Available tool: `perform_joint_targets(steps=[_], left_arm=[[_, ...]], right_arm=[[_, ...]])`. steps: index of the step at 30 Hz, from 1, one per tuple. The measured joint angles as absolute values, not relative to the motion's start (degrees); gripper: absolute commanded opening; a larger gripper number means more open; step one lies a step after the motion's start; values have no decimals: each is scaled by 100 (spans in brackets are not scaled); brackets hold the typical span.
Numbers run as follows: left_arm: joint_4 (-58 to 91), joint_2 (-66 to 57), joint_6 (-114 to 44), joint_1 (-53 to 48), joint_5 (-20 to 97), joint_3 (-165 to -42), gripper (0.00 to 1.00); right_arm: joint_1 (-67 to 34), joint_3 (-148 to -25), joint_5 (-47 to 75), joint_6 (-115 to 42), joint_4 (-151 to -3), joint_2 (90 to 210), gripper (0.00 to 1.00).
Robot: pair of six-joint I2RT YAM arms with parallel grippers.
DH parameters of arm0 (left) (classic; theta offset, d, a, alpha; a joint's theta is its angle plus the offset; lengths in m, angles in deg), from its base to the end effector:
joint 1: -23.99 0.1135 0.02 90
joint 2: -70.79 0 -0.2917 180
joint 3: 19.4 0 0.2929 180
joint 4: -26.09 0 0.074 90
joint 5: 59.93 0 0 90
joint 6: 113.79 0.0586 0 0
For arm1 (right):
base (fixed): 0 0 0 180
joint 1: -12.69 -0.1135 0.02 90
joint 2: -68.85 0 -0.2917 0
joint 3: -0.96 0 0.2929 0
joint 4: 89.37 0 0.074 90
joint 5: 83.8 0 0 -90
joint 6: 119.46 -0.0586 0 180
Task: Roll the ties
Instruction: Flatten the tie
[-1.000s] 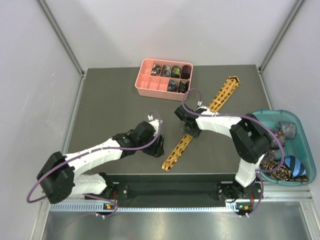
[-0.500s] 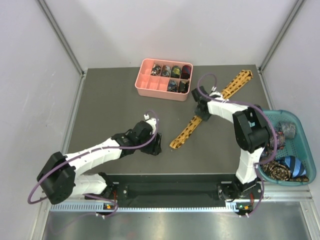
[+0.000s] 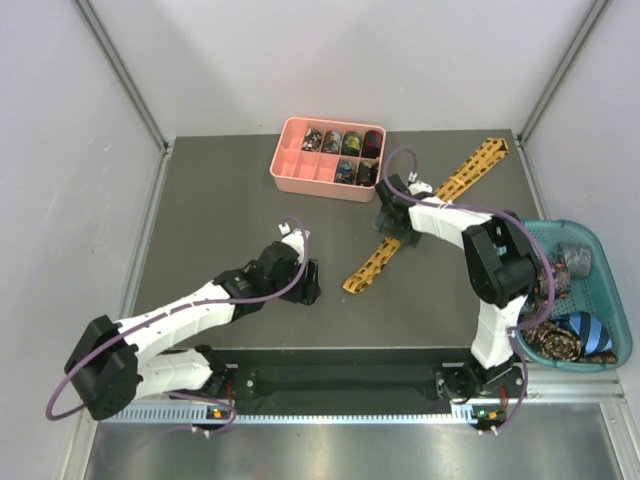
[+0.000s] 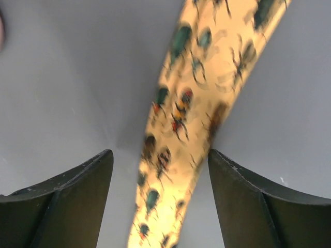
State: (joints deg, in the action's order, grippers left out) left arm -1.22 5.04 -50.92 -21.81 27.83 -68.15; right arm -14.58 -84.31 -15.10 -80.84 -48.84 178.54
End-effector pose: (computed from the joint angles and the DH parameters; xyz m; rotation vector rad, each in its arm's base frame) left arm 0.1935 -0.1957 0.2012 0.3726 2.3895 -0.5675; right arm 0.4003 0.1824 0.1506 0.6426 2.4942 -0.0121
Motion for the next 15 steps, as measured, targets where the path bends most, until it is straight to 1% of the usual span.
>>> perform_joint_targets(steps=[1, 2, 3, 6, 8, 11, 13, 14, 15], left_arm=[[-105, 545, -5090, -2181, 2783, -6802, 62], [-61, 585, -5090, -2181, 2770, -6771, 62], [-41, 613, -5090, -2181, 2759, -6738, 63], [-39, 764, -5094, -2181, 2697, -6592, 63], [-41, 961, -5112, -2181, 2612, -6491, 63], [-87, 1406, -5177, -2181, 2505, -6408, 63], [-89, 1715, -5230, -2181, 2488, -6406, 63], [-94, 1855, -5245, -2181, 2488, -6406, 63], [-94, 1964, -5250, -2181, 2492, -6406, 64]], right_arm=[[-1506, -8364, -1488, -8075, -4871, 17790, 74], [-1541, -8283, -1484, -8044, -4820, 17716, 83], [-1589, -8206, -1486, -8009, -4763, 17631, 86], [-1821, -8005, -1674, -7826, -4558, 17277, 89], [-2024, -7717, -1716, -7585, -4558, 16839, 89], [-2221, -7052, -1512, -6923, -4881, 15939, 85], [-2287, -6534, -1130, -6351, -5268, 15323, 78], [-2295, -6326, -957, -6130, -5430, 15091, 67], [-2321, -6141, -800, -5854, -5572, 14872, 63]])
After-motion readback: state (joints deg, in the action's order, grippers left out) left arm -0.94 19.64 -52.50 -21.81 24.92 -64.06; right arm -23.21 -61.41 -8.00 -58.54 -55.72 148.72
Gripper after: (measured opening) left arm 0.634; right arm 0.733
